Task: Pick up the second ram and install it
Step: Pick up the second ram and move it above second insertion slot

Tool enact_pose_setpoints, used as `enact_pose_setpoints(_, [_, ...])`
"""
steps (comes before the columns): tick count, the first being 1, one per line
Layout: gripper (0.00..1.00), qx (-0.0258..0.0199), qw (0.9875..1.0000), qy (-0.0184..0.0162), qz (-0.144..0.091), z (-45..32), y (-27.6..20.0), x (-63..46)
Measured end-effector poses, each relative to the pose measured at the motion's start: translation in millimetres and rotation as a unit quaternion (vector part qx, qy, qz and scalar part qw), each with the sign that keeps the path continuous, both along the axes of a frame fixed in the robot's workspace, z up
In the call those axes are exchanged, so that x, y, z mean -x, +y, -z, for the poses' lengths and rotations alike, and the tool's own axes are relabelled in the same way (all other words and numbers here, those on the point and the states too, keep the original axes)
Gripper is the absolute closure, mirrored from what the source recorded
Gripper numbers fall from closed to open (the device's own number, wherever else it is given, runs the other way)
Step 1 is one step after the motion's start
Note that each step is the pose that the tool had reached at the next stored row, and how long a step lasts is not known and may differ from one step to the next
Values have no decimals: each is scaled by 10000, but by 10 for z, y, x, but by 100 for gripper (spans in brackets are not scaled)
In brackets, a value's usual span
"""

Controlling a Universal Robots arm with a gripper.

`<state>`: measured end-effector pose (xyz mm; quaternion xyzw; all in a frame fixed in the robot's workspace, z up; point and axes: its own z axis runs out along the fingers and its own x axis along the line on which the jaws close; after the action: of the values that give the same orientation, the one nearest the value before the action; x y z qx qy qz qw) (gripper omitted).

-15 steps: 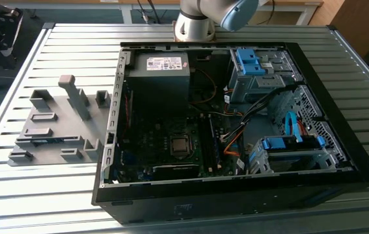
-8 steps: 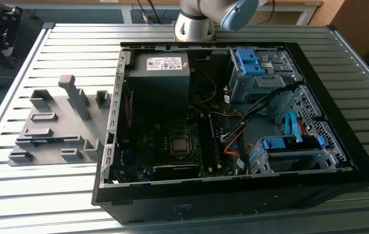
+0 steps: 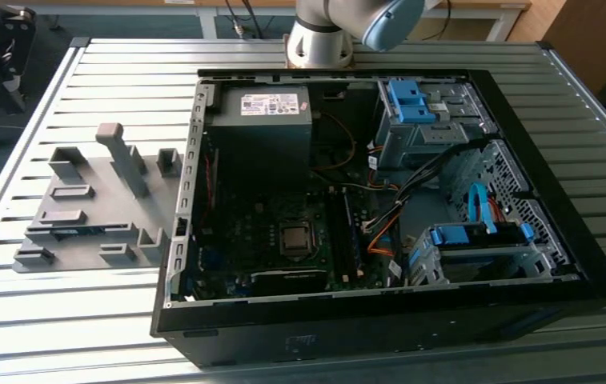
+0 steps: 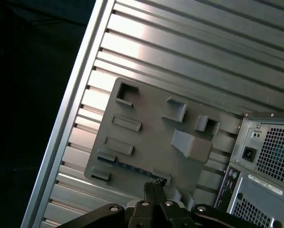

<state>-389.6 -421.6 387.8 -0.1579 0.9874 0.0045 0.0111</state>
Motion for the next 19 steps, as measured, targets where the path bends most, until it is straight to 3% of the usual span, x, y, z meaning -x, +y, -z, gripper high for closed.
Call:
enact_pose_setpoints(8, [89, 1, 9986, 0, -536, 3, 0, 7])
enact_pose_setpoints(19, [89, 0, 9985, 0, -551, 3, 0, 6])
